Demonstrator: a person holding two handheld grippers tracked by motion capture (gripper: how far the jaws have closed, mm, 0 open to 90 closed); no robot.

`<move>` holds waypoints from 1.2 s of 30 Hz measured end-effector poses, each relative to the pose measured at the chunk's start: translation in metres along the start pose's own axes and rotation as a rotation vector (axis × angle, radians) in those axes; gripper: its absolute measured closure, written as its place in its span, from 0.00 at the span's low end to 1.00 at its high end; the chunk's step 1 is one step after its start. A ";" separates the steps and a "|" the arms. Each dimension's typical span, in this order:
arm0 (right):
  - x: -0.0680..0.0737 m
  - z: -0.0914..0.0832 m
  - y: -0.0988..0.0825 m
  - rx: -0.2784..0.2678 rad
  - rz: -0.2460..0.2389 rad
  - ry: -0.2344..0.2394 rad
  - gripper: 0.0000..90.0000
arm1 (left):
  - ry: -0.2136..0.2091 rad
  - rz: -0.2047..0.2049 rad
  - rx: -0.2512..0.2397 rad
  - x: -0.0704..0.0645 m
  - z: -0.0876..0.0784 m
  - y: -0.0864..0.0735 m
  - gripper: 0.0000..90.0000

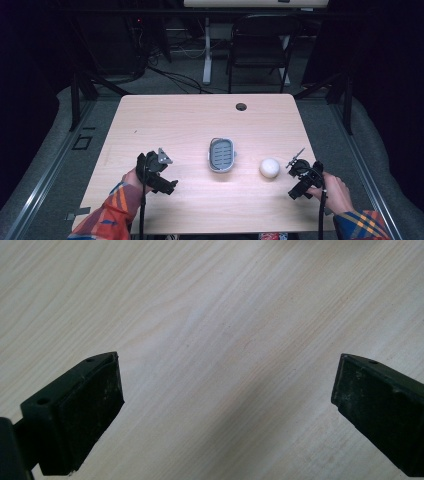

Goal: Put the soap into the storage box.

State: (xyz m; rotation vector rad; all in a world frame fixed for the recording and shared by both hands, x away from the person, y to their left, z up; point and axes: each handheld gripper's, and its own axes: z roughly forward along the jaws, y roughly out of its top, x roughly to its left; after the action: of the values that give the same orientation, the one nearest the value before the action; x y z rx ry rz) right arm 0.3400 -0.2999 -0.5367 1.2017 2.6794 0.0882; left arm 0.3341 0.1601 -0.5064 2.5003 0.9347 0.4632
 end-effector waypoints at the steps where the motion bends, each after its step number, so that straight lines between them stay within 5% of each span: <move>1: 0.001 0.000 0.000 0.001 0.003 -0.011 0.00 | -0.001 0.003 0.002 0.000 0.001 0.000 0.00; 16: 0.001 0.001 0.003 0.036 -0.038 0.007 0.00 | -0.003 0.010 -0.003 -0.001 0.000 0.001 0.00; 19: 0.003 0.004 0.002 -0.012 0.003 0.023 0.00 | -0.003 0.010 0.000 -0.001 0.001 0.001 0.00; 24: 0.002 0.000 0.008 0.001 -0.013 0.071 0.00 | -0.005 0.010 0.000 -0.001 0.001 0.001 0.00; 28: 0.003 -0.002 0.012 0.008 -0.028 0.064 0.00 | -0.007 0.011 0.001 -0.002 0.001 0.001 0.00; 29: 0.005 0.001 0.012 -0.040 0.002 0.078 0.00 | -0.006 0.012 -0.001 -0.002 0.001 0.001 0.00; 33: 0.006 -0.001 0.013 -0.084 0.022 0.078 0.00 | -0.007 0.014 0.001 -0.002 0.002 0.001 0.00; 34: 0.003 -0.006 0.016 -0.037 -0.025 0.069 0.00 | -0.007 0.015 0.002 -0.001 0.002 0.001 0.00; 36: 0.004 -0.006 0.017 -0.052 -0.024 0.069 0.00 | -0.008 0.015 0.004 -0.001 0.002 0.001 0.00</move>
State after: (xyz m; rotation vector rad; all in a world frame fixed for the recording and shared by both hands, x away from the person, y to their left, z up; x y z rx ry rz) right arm 0.3490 -0.2856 -0.5294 1.1718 2.7312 0.1980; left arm 0.3349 0.1576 -0.5078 2.5123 0.9152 0.4566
